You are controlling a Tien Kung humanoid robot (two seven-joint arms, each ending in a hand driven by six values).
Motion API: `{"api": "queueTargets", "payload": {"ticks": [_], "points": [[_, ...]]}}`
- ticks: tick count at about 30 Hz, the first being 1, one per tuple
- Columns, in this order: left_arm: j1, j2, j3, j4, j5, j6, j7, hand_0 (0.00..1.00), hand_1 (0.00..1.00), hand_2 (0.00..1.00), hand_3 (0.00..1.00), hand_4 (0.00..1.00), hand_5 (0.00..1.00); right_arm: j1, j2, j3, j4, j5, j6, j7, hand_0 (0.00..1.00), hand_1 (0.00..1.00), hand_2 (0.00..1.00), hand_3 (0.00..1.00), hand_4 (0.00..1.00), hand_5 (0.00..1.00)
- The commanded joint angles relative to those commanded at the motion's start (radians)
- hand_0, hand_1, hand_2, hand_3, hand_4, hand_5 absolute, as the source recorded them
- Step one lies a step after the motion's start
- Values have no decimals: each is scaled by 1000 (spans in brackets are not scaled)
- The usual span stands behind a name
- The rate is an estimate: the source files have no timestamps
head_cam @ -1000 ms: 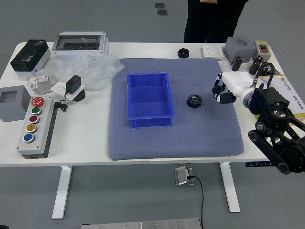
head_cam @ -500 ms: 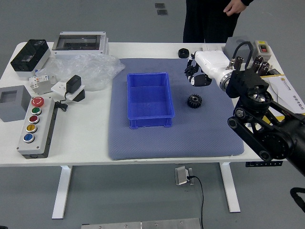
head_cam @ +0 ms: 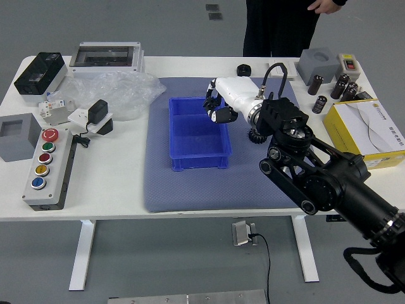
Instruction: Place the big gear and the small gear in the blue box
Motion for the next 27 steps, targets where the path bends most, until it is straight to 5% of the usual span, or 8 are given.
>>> {"api": "queueTargets", "payload": {"ticks": [2,7,8,13,14,22,27], "points": [[0,0,0,0,-1,0,0,825,785,779,754,660,380,2,10,-7,-10,2,3,0,568,469,475,505,478,192],[-1,-1,1,0,-3,0,0,825,785,779,754,660,380,6,24,-14,-31,17,35,-2,568,469,475,505,478,192],[-1,-1,1,0,-3,0,0,825,785,779,753,660,380,7,26,-14,-34,20,44,-1,633,555,642,765,726,323],[-1,-2,1,0,-3,0,1,825,785,779,753,660,380,14,34,-8,-44,27,75,3,633,555,642,765,726,323],[-1,-2,0,0,-3,0,1,825,786,779,753,661,380,15,35,-7,-45,28,79,3,665,612,756,912,791,353],[0,-3,-1,0,-1,0,2,825,786,779,753,660,380,25,42,-5,-43,29,99,3,684,635,801,927,831,378],[-1,-2,-2,0,-3,1,2,825,786,779,754,661,380,25,8,7,-10,26,94,2,675,627,770,873,836,376]]}}
